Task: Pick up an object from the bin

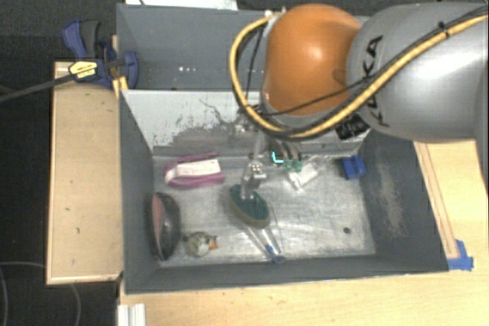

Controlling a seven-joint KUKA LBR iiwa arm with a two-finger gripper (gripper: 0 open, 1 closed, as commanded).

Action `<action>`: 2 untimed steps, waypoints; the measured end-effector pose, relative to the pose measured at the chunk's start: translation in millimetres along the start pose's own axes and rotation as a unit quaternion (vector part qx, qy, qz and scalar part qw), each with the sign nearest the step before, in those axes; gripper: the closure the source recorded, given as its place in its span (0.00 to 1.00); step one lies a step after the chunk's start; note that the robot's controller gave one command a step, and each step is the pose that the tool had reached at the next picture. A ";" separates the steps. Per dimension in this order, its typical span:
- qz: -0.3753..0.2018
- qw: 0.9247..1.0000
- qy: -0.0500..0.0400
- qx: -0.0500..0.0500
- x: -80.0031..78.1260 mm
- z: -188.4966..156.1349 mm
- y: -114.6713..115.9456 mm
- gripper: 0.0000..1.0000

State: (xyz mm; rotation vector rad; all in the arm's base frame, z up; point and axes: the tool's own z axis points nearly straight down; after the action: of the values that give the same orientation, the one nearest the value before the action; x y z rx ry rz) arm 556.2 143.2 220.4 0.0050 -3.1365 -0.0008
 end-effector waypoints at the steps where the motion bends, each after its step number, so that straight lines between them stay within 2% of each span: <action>1: -0.042 0.999 0.001 0.001 27.5 101.4 -63.3 0.00; 2: -0.093 0.996 0.012 0.003 10.9 136.4 -44.6 0.00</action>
Offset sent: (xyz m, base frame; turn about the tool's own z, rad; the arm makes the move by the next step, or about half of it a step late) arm -0.0258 -0.0607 -0.0971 -0.0873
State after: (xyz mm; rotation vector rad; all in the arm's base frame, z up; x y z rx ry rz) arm 544.7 98.7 84.0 0.2935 -3.0997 0.0084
